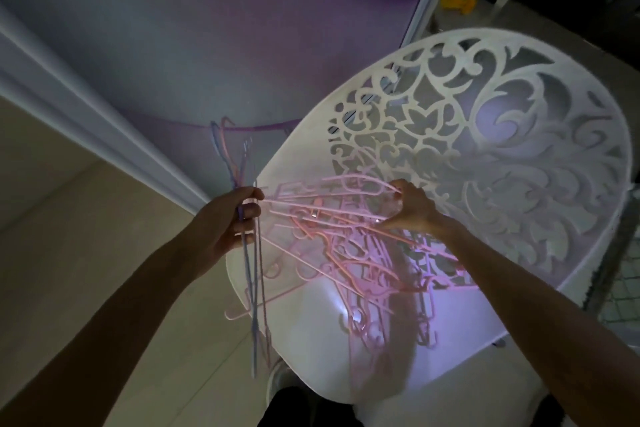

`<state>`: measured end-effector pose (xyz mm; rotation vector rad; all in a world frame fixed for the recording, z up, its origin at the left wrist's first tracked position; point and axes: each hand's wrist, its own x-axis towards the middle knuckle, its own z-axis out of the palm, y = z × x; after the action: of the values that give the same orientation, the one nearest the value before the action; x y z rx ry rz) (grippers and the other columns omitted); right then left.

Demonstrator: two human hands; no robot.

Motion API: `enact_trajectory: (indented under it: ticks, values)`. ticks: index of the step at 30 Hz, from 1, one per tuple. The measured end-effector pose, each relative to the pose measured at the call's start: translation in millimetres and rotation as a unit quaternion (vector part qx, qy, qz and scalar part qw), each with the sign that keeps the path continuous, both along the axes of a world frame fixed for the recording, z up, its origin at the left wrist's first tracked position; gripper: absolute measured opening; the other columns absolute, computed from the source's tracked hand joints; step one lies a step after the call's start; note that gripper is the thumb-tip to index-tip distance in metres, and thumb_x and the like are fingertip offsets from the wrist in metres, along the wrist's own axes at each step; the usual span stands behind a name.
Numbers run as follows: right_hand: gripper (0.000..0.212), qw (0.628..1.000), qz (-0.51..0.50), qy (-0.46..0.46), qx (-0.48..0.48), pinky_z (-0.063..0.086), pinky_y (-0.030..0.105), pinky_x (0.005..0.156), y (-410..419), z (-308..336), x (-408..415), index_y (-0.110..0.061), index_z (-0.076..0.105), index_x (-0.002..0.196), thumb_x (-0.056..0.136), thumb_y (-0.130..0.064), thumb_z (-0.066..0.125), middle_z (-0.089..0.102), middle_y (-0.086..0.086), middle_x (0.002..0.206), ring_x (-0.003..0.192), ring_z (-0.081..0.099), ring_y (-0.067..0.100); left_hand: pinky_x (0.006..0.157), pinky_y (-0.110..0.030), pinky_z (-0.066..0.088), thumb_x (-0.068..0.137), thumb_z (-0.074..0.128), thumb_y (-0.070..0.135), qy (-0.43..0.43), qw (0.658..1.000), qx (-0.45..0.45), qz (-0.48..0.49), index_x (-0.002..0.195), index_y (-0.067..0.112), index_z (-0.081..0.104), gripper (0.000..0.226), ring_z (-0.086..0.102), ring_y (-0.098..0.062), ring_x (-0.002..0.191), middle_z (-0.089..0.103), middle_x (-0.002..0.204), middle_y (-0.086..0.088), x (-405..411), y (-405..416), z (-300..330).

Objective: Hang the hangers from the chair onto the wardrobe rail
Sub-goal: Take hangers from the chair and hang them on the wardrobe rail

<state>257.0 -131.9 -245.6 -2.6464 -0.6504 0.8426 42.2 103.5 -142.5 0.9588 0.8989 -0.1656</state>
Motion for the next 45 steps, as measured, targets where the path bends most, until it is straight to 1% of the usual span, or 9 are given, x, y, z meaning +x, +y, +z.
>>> enact_trajectory:
  ticks: [3, 8, 12, 17, 20, 26, 31, 37, 45]
  values:
    - [0.08, 0.998, -0.027, -0.031, 0.039, 0.044, 0.031, 0.088, -27, 16, -13, -0.019, 0.046, 0.122, 0.055, -0.035, 0.088, 0.056, -0.005, 0.099, 0.094, 0.057, 0.016, 0.035, -0.009, 0.02, 0.098, 0.035, 0.022, 0.004, 0.999, 0.028, 0.021, 0.074, 0.019, 0.052, 0.03, 0.025, 0.0, 0.028, 0.037, 0.038, 0.01, -5, 2, 17]
    - [0.092, 0.996, 0.078, -0.05, -0.014, 0.031, 0.043, 0.107, -60, 61, -24, -0.015, 0.033, 0.14, 0.062, -0.019, 0.081, 0.047, 0.007, 0.136, 0.125, 0.047, 0.026, 0.03, -0.004, 0.013, 0.097, 0.037, 0.017, 0.022, 0.99, 0.125, 0.064, 0.074, 0.018, 0.052, 0.028, 0.023, 0.001, 0.024, 0.034, 0.035, 0.01, -3, -8, 62]
    - [0.09, 0.975, 0.189, -0.091, -0.079, 0.01, 0.048, 0.114, -73, 127, -46, -0.017, 0.029, 0.143, 0.065, -0.016, 0.075, 0.031, 0.005, 0.15, 0.14, 0.029, 0.019, 0.031, -0.005, 0.027, 0.096, 0.042, 0.012, 0.021, 0.991, 0.123, 0.056, 0.074, 0.016, 0.052, 0.025, 0.041, 0.001, 0.025, 0.049, 0.058, 0.001, -8, -17, 114]
    - [0.098, 0.919, 0.311, -0.239, 0.048, 0.021, 0.06, 0.107, -62, 203, -85, -0.023, 0.031, 0.131, 0.045, -0.011, 0.076, 0.044, 0.01, 0.143, 0.139, 0.025, 0.019, 0.059, -0.022, 0.058, 0.069, 0.06, 0.004, -0.006, 0.997, -0.014, -0.073, 0.058, 0.01, 0.06, 0.012, 0.073, -0.011, 0.072, 0.068, 0.101, -0.005, -37, -37, 154]
    - [0.089, 0.899, 0.345, -0.243, 0.118, 0.016, 0.059, 0.107, -45, 250, -115, -0.024, 0.033, 0.128, 0.047, -0.014, 0.067, 0.045, 0.008, 0.142, 0.138, 0.028, 0.015, 0.077, -0.03, 0.057, 0.074, 0.05, -0.014, -0.028, 0.986, -0.053, -0.155, 0.094, 0.009, 0.052, 0.03, 0.067, -0.017, 0.1, 0.063, 0.119, -0.004, -55, -62, 188]
    - [0.081, 0.844, 0.434, -0.281, 0.142, 0.023, 0.048, 0.109, -26, 331, -183, -0.025, 0.033, 0.125, 0.054, -0.018, 0.07, 0.056, 0.005, 0.124, 0.114, 0.056, 0.023, 0.068, -0.016, 0.051, 0.081, 0.067, 0.002, -0.057, 0.979, -0.02, -0.196, 0.118, -0.004, 0.06, 0.038, 0.064, -0.009, 0.08, 0.068, 0.096, -0.002, -120, -100, 248]
    - [0.083, 0.799, 0.486, -0.326, 0.136, 0.019, 0.039, 0.1, -13, 383, -219, -0.026, 0.041, 0.125, 0.048, -0.029, 0.07, 0.059, 0.001, 0.112, 0.106, 0.049, 0.016, 0.052, -0.01, 0.045, 0.077, 0.065, -0.008, -0.064, 0.986, 0.049, -0.145, 0.081, 0.014, 0.058, 0.024, 0.061, 0.002, 0.06, 0.069, 0.083, 0.01, -192, -92, 288]
    - [0.084, 0.786, 0.514, -0.33, 0.096, 0.023, 0.039, 0.101, 15, 444, -255, -0.033, 0.034, 0.131, 0.054, -0.022, 0.067, 0.054, -0.002, 0.119, 0.11, 0.054, 0.021, 0.032, -0.011, 0.022, 0.054, 0.053, -0.009, -0.06, 0.995, 0.08, 0.021, 0.073, 0.017, 0.047, 0.033, 0.038, -0.004, 0.053, 0.053, 0.073, 0.007, -290, -55, 325]
    - [0.089, 0.745, 0.504, -0.435, 0.035, 0.031, 0.039, 0.095, 115, 525, -339, -0.034, 0.029, 0.14, 0.063, -0.032, 0.073, 0.048, -0.004, 0.125, 0.119, 0.045, 0.02, 0.039, -0.011, 0.035, 0.089, 0.05, 0.014, -0.053, 0.969, 0.145, 0.195, 0.071, 0.016, 0.054, 0.019, 0.062, -0.005, 0.044, 0.065, 0.054, 0.006, -409, 36, 367]
